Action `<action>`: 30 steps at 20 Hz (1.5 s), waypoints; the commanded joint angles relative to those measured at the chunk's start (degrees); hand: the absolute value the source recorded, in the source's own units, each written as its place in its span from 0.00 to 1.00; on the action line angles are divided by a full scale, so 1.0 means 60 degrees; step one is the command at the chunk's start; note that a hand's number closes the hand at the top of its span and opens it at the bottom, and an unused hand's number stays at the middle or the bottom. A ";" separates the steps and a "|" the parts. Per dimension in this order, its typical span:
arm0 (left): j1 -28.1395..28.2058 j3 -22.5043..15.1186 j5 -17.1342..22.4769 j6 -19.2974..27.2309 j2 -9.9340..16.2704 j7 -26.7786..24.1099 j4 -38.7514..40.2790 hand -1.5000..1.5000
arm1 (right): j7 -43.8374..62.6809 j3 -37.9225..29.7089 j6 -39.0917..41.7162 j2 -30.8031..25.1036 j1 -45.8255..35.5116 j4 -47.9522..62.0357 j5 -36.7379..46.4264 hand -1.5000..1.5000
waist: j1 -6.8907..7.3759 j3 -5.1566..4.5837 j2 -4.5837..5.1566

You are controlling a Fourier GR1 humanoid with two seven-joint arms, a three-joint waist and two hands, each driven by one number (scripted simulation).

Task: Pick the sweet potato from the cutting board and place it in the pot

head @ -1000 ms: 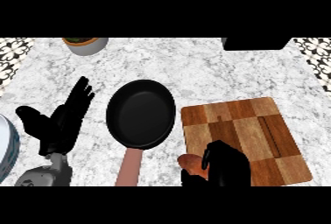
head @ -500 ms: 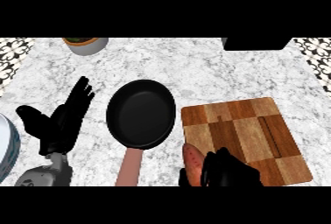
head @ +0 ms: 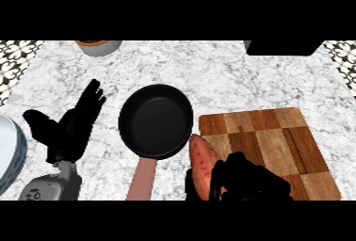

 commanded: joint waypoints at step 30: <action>-0.0453 -0.0426 -0.0067 -0.0175 -0.0310 -0.0135 0.0354 0.50 | 0.2619 -0.4677 -0.3677 0.0686 -0.4773 0.5567 -0.6698 0.00 | 0.0747 0.0058 0.0248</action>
